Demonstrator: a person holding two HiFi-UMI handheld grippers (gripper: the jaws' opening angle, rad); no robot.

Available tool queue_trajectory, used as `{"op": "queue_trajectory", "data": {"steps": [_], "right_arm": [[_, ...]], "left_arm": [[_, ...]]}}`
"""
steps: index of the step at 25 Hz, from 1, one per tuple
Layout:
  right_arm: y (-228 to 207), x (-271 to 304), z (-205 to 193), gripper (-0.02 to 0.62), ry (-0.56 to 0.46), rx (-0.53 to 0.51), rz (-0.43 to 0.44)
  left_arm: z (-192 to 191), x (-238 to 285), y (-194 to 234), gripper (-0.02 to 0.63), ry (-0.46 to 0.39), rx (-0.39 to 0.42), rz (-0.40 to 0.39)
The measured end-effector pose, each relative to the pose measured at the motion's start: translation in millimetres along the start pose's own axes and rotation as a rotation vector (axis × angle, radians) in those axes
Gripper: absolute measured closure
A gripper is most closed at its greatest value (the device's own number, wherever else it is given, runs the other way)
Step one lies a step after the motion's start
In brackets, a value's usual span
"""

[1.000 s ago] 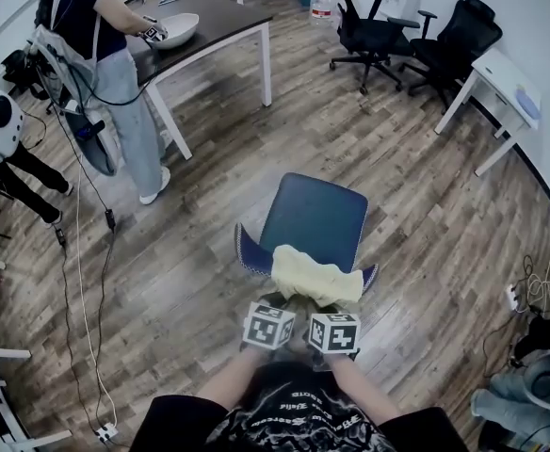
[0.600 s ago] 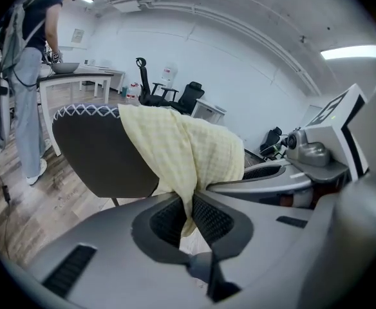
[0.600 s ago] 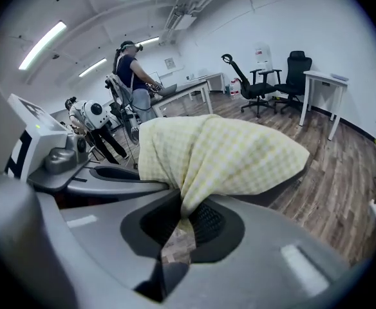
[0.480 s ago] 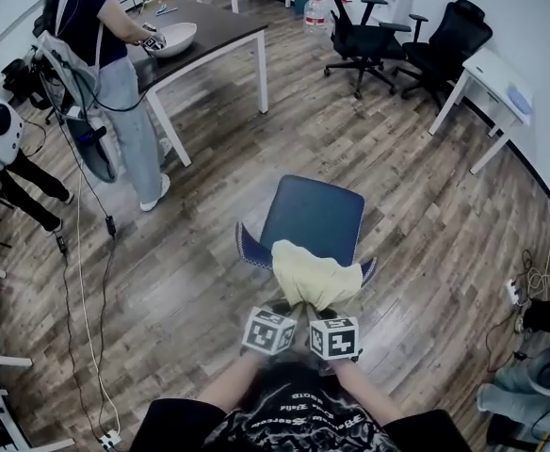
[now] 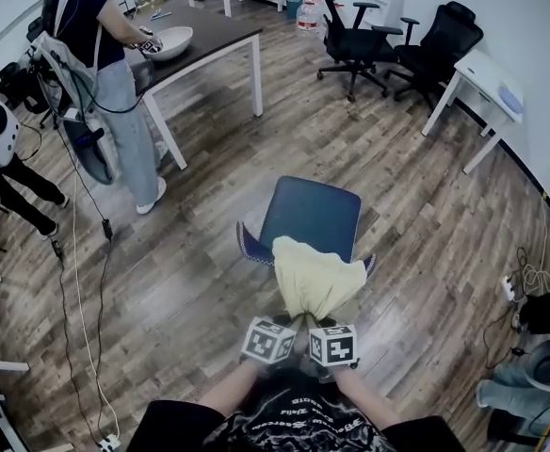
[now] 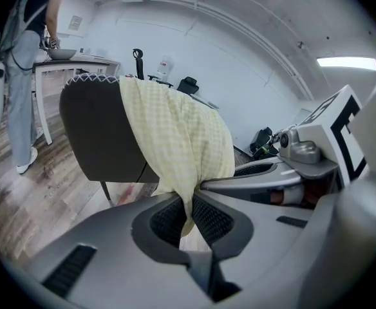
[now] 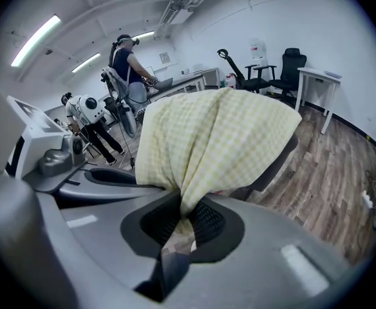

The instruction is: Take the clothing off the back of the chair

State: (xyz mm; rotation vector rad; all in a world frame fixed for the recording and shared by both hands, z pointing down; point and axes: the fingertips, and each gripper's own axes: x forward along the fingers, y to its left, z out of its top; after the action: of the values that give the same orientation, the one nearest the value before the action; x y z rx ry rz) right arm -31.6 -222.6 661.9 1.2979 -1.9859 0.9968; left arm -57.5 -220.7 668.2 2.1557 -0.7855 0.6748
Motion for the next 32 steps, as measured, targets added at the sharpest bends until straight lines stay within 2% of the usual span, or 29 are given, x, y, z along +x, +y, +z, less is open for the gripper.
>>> {"op": "queue_trajectory", "data": {"steps": [8, 12, 15, 20, 32], "right_arm": [[4, -12, -13, 0.562, -0.019, -0.048, 0.022], [1, -38, -17, 0.563, -0.097, -0.041, 0.059], [7, -55, -19, 0.563, -0.13, -0.092, 0.072], [6, -84, -28, 0.563, -0.194, -0.118, 0.067], [16, -131, -69, 0.563, -0.26, -0.148, 0.064]], "left_arm": [[-11, -6, -12, 0.578, -0.035, -0.019, 0.048], [-15, -24, -23, 0.578, -0.129, -0.089, 0.107], [-18, -35, -37, 0.578, -0.152, -0.037, 0.133], [-23, -46, -65, 0.578, -0.202, -0.005, 0.172], [-57, -67, -114, 0.578, -0.267, 0.027, 0.203]]}}
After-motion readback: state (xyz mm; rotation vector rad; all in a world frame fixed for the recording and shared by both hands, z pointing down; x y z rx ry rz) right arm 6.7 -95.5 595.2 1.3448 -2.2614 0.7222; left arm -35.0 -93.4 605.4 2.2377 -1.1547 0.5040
